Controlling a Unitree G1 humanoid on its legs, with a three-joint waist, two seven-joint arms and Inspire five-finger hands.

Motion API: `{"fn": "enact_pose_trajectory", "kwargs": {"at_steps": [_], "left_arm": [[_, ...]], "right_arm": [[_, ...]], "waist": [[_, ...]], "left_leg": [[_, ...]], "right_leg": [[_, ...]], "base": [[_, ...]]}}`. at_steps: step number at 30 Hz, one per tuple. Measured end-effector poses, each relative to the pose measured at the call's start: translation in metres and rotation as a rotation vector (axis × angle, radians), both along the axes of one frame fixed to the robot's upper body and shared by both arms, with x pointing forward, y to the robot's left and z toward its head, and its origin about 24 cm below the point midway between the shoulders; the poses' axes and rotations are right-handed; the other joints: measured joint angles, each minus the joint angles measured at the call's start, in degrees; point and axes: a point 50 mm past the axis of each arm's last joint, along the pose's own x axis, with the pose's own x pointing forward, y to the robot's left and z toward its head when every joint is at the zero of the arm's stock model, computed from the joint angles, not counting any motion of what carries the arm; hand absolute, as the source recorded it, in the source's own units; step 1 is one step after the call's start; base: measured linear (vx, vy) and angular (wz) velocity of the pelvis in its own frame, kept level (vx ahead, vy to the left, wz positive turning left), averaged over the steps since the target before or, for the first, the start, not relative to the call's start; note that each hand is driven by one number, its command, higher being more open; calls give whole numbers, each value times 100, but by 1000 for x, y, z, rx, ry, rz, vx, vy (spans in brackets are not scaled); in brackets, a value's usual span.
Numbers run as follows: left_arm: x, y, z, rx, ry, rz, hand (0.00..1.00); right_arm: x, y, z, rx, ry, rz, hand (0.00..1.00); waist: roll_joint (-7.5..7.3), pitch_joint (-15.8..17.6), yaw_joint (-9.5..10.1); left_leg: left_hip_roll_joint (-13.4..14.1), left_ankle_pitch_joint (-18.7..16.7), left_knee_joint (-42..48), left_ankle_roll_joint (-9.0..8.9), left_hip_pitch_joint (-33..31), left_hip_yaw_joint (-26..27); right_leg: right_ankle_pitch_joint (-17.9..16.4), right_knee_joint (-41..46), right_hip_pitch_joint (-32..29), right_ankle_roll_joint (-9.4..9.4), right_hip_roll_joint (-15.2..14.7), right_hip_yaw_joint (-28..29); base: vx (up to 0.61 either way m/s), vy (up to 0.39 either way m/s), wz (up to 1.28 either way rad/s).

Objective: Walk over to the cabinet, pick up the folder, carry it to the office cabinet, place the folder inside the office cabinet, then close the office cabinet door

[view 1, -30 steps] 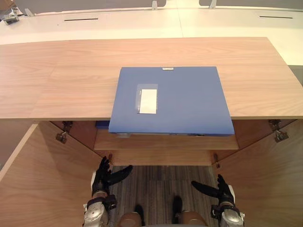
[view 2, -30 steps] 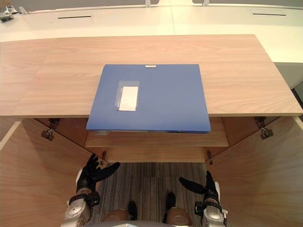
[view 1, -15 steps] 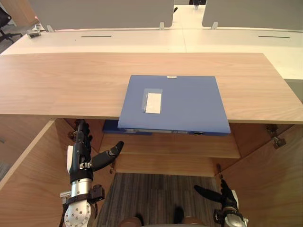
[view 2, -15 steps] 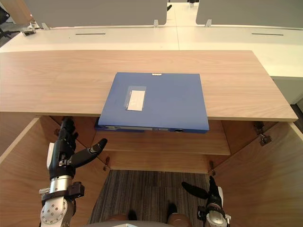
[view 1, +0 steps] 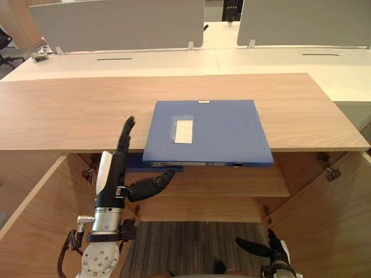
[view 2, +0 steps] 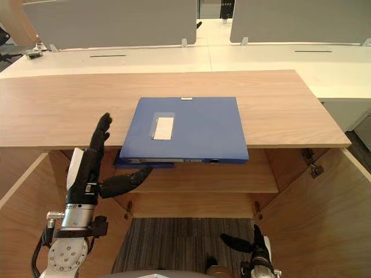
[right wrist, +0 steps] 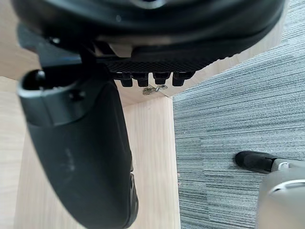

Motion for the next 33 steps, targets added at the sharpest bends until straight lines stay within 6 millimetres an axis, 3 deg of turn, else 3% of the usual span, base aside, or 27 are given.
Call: {"fn": "enact_pose_trajectory", "kwargs": {"at_steps": [12, 22, 23, 33], "left_arm": [[9, -32, 7, 364, -121, -205, 100], [27, -31, -16, 522, -133, -9, 100], [28, -30, -16, 529, -138, 11, 0], [39, -17, -14, 627, -172, 167, 0]], "right_arm": [[-5, -1, -3, -3, 30, 15, 100], [-6, 4, -5, 6, 40, 32, 100], [-6, 4, -5, 8, 40, 32, 100], [-5, 6, -5, 31, 35, 34, 100]], "waist": [[-4, -63, -134], [-3, -87, -207], [-3, -87, -217], [-11, -90, -259]], "left_leg": [[4, -3, -53, 1, 64, 133], [-26, 6, -214, 14, 174, 118], [-29, 6, -223, 14, 179, 110], [-59, 7, -271, 17, 240, 108]], "right_leg": [[117, -178, 36, -6, 12, 149], [263, -537, 206, 7, 41, 123], [270, -567, 214, 11, 41, 112], [279, -585, 250, 25, 30, 116]], "base": [[-16, 5, -7], [0, 0, 0], [0, 0, 0], [-14, 4, 0]]}}
